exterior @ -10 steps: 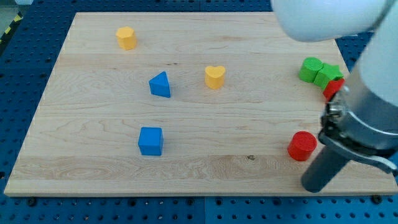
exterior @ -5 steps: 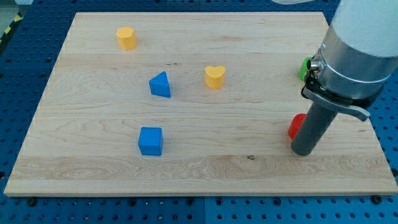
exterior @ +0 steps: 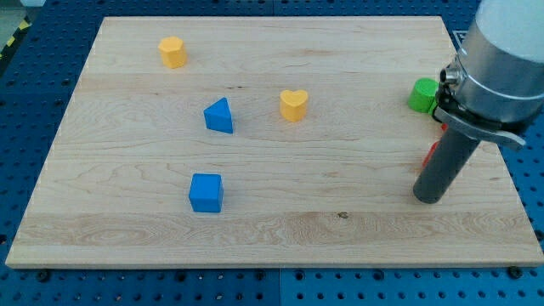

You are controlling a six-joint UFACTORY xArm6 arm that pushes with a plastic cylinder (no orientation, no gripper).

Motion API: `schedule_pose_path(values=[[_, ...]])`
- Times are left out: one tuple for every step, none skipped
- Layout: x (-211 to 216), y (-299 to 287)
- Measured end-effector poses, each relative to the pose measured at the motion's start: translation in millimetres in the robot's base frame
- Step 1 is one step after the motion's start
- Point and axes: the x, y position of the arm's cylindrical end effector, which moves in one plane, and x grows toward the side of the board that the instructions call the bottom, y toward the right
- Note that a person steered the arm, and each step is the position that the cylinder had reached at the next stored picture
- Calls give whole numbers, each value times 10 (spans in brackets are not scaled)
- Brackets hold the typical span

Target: Push the red circle into the red star

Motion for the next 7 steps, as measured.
schedule_pose_path(values=[[-230, 41], [-333, 197], [-333, 373], [-351, 435], [-352, 435], [-404, 589], [-396, 588]])
